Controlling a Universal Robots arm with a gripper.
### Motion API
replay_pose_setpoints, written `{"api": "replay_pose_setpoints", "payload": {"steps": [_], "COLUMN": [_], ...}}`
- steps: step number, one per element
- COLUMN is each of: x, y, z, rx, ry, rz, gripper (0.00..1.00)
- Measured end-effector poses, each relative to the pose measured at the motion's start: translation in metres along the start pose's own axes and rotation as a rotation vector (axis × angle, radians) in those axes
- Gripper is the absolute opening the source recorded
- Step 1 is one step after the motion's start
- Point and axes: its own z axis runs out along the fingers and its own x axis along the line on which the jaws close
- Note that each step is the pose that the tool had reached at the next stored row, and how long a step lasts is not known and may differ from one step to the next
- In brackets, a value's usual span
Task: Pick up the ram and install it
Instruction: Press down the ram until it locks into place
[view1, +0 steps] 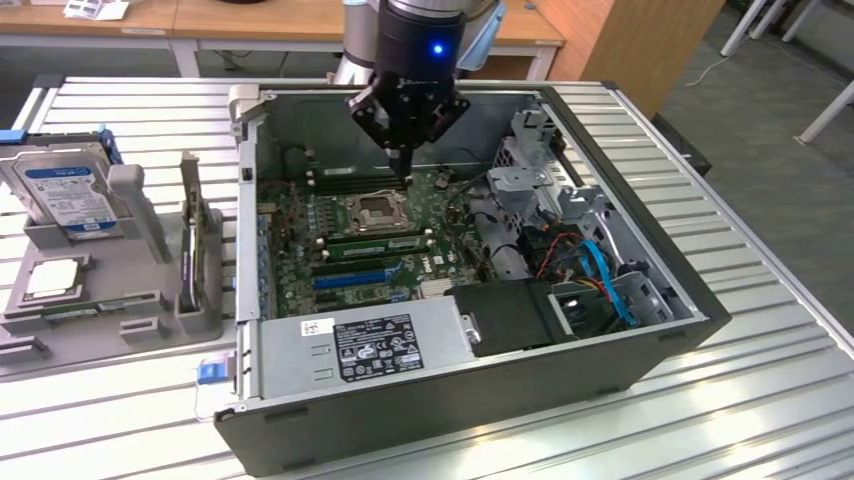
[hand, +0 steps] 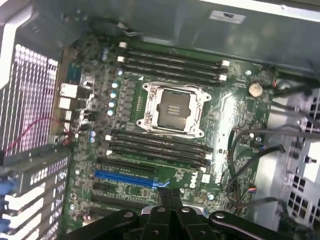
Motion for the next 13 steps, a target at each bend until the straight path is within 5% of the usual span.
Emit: {"api": "replay_pose_setpoints", "payload": {"steps": [9, 13], "x": [0.0000, 0.0000], "y": [0.0000, 0.0000], "z": [-0.0001, -0.0001], "rx": [-0.0042, -0.0046], "ry": [0.0063, 0.0069], "rz": [0.151, 0.166], "gripper": [0.11, 0.11]}}
